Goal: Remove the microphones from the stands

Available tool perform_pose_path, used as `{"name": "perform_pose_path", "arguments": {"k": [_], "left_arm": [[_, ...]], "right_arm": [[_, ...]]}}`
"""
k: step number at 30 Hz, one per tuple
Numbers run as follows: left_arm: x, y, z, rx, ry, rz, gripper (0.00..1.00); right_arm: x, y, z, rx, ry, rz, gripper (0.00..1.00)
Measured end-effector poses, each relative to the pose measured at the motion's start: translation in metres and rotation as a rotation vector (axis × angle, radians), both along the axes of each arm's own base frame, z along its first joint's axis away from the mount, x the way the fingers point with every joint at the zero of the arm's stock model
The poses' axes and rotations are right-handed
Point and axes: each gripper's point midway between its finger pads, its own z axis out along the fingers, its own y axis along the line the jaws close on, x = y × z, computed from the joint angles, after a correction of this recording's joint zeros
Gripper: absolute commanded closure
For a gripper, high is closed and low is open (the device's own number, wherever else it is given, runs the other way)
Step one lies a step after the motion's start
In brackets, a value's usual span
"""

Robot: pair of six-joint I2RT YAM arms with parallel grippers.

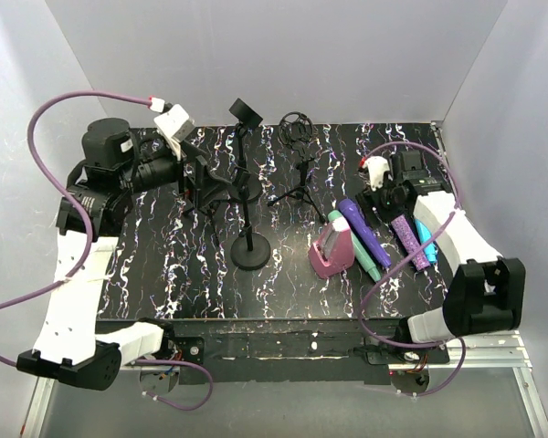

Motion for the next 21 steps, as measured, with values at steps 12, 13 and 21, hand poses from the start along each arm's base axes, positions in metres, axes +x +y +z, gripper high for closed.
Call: {"name": "perform_pose_path", "arguments": {"k": [12,13,21], "left_arm": [[0.005,-0.019,-0.045,-0.002,0.152,-0.125,0.04],[0.004,-0.019,-0.045,-0.004,0.156,-0.131,0.04],[-0.003,-0.019,-0.050,0.007,0.185,-0.150,0.03]], "right_arm": [[0.007,0.029,0.138,0.160,-0.343,0.054,0.22],[0.004,0.037,0.148,0.193,-0.366,0.080,0.22],[-0.046,0.151,0.223,0.532,-0.443,0.515,0.23]]}}
